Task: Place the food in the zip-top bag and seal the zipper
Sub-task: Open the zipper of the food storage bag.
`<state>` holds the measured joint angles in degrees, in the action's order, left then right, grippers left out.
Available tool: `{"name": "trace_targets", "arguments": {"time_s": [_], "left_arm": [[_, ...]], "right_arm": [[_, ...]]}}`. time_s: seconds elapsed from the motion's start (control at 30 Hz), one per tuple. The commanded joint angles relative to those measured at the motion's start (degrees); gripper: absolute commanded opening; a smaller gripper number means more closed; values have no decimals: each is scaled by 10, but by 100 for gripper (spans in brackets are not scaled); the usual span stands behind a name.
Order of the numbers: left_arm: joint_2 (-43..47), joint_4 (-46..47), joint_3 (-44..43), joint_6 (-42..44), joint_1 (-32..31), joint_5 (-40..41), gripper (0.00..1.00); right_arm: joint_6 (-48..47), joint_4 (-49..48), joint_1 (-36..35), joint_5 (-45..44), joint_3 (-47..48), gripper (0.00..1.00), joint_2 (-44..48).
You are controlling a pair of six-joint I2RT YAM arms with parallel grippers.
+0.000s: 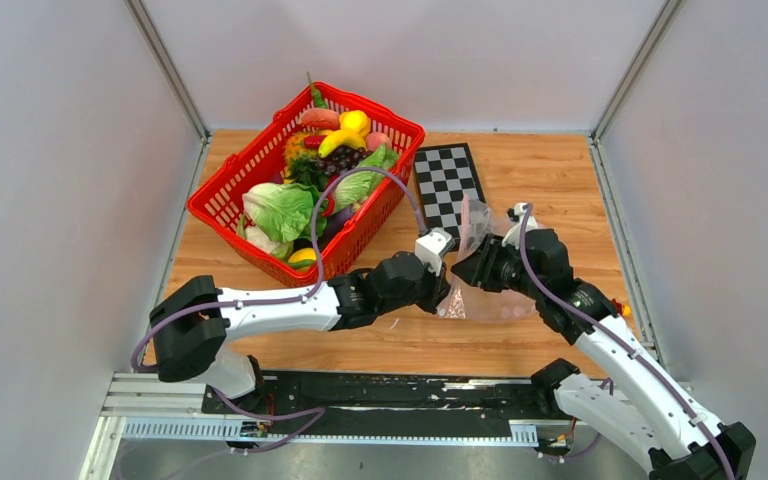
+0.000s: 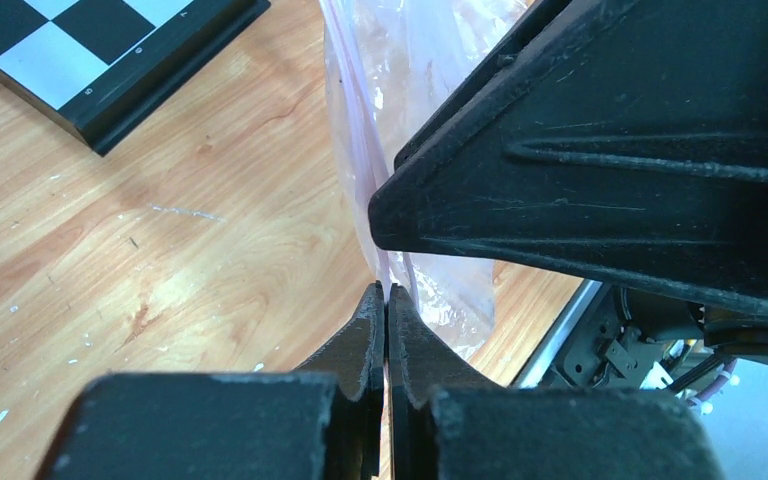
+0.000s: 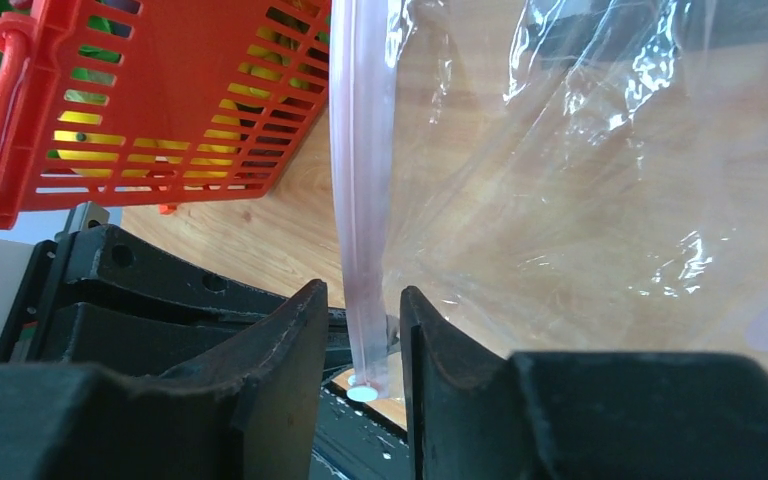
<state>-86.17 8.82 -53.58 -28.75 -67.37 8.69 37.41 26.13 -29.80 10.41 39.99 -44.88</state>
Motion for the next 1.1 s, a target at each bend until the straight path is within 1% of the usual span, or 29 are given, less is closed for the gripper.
{"name": "trace_targets", "arguments": {"time_s": [0.0,0.17,0.3,0.37,0.47,0.57,0.63,0.73,0.87,1.0,1.07], "left_arm": [[24,3,-8,15,-1,-4,0],[28,-2,-13,25,-2,-31,0],[28,-9,-19,24,-1,-33,0],[28,-12,-22,19,-2,-23,0],[28,-30,-30,12,-2,-2,0],[28,-41,-37,5,-2,9,0],[28,-41,-40,3,-2,9,0],[23,-39,-49,3,-2,1,0],[21,-43,-56,5,-2,-6,0],[25,-45,-57,5,-1,-5,0],[27,-46,-58,7,-2,-6,0]], "right_arm": [[-38,14,2,-20,25,34,17],[-55,16,1,-20,34,34,8],[-68,11,1,-10,54,34,-5],[-83,20,0,-18,66,32,-14],[-110,60,-1,-38,88,27,-28],[-139,83,-1,-29,97,24,-37],[-148,88,-3,-8,98,26,-38],[-148,78,-10,27,89,32,-34],[-140,69,-23,37,85,34,-37],[-141,74,-31,17,85,34,-51],[-141,86,-35,-5,87,30,-60]]}}
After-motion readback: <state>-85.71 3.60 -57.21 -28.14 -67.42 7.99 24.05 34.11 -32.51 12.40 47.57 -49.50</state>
